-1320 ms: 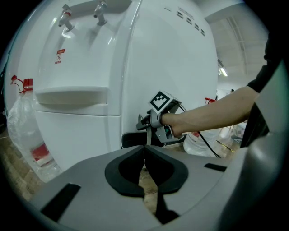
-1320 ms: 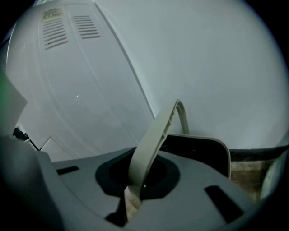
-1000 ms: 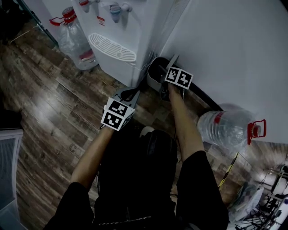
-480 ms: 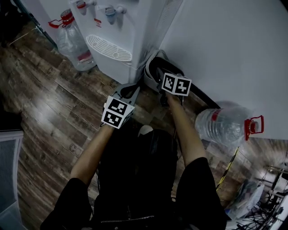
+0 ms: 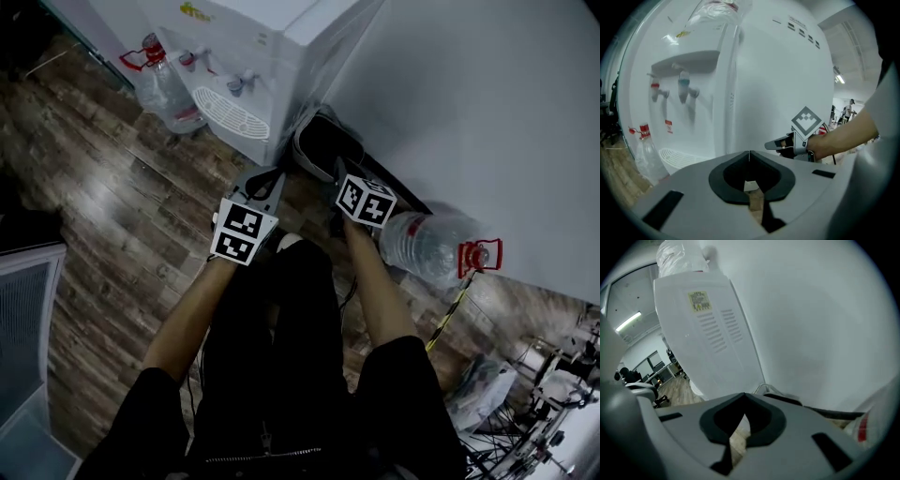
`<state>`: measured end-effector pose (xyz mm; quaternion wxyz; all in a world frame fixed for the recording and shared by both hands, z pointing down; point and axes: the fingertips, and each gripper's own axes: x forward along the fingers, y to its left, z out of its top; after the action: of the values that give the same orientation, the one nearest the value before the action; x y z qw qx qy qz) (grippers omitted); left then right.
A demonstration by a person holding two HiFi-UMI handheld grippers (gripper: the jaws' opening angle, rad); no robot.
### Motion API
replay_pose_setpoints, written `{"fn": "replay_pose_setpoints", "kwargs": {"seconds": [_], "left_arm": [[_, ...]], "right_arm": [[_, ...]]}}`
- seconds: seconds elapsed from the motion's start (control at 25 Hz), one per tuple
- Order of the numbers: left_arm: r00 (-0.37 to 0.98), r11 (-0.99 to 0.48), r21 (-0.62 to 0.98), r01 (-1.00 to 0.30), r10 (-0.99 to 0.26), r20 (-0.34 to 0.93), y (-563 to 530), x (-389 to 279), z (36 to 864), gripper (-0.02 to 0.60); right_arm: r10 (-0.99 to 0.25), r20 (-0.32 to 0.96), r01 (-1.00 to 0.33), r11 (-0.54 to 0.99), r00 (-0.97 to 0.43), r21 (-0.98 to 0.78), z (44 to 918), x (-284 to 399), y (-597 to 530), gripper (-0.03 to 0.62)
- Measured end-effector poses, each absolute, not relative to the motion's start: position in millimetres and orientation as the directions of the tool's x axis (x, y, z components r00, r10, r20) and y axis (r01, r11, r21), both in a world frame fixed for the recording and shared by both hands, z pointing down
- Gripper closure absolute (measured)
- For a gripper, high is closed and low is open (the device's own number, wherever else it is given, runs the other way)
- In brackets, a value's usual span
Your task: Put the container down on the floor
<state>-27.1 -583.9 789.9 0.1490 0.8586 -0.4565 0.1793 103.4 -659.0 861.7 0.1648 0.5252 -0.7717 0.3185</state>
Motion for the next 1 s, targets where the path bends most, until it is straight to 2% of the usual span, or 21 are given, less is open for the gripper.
{"fn": "replay_pose_setpoints", "kwargs": {"seconds": [0.24,0.36,0.56,0.72,0.84,1.0], "left_arm": [[0.533,-0.542,0.113,-0.833,-0.729,0.43,-561,-19,652,0.566],[0.528,-0.539,0.11,-0.835,-0.731,0.432,-548,-21,590,0.566],[0.521,-0.528,0.117,-0.841,-0.733,0.438,-521,-29,514,0.566],[0.484,-0.467,0.157,-0.87,-0.753,0.445,-500,-38,464,0.566],[0.466,-0.435,0.172,-0.884,-0.783,0.412,-481,-44,421,0.566],[0.462,-0.429,0.172,-0.887,-0.812,0.358,-456,-50,380,0.566]], "right_arm": [[-0.72,0.599,-0.927,0.175,-0.349,-0.331,727,124,-611,0.583],[-0.738,0.582,-0.912,0.11,-0.341,-0.395,663,125,-586,0.583],[-0.764,0.549,-0.903,0.1,-0.339,-0.418,569,116,-545,0.583],[-0.777,0.513,-0.842,0.039,-0.364,-0.539,510,111,-512,0.583],[-0.805,0.453,-0.838,0.097,-0.383,-0.537,454,94,-484,0.583],[-0.825,0.373,-0.862,0.241,-0.424,-0.446,398,66,-451,0.583]]}}
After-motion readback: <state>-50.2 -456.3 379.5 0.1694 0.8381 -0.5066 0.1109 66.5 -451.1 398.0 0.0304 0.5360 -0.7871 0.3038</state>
